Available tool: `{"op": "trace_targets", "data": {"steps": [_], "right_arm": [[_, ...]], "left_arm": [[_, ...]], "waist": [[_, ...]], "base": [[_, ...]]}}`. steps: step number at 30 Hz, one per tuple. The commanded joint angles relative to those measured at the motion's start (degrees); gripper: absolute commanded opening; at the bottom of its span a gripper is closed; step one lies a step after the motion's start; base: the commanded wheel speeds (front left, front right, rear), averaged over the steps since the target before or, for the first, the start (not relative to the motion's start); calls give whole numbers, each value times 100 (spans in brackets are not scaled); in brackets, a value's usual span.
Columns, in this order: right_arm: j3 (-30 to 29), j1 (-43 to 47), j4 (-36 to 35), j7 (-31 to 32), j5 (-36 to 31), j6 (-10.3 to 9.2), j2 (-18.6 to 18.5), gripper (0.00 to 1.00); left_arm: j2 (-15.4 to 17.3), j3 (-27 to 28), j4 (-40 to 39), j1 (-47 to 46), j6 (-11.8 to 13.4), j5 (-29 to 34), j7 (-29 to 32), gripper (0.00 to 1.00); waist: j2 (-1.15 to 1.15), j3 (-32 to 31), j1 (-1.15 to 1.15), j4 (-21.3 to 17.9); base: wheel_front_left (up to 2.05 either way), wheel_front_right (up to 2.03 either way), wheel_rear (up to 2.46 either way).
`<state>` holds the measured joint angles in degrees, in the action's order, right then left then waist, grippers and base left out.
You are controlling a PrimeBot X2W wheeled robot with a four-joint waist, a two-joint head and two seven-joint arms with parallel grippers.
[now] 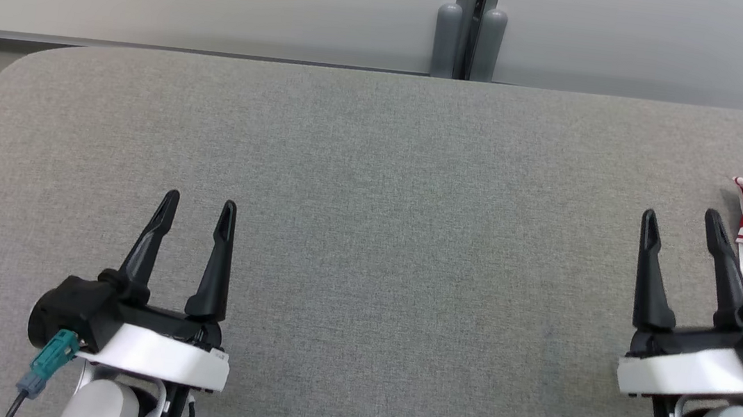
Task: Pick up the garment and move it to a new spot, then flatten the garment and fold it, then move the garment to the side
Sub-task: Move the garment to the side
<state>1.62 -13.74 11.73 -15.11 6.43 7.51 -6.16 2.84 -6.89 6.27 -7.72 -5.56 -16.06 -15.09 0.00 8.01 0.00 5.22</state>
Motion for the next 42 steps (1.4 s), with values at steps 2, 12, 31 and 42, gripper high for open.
{"op": "trace_targets", "data": {"steps": [2, 12, 31, 42], "right_arm": [[-44, 186, -59, -2, -73, -4, 57, 100], [-87, 678, -141, -3, -189, -3, 298, 100], [-152, 551, -119, -3, -164, -3, 321, 100], [-133, 595, -181, -3, -100, -3, 322, 100]], "left_arm": [[16, -21, 117, 116, 25, -94, -7, 100], [16, 32, 379, 182, 79, -150, -8, 100], [17, 146, 297, 253, 67, -296, -8, 100], [17, 194, 433, 256, 9, -512, -8, 100]], "waist": [[0, -95, 0, 44], [0, -130, 0, 11], [0, -129, 0, -46], [0, -197, 0, -40]], "base": [[0, 0, 0], [0, 0, 0], [0, 0, 0], [0, 0, 0]]}}
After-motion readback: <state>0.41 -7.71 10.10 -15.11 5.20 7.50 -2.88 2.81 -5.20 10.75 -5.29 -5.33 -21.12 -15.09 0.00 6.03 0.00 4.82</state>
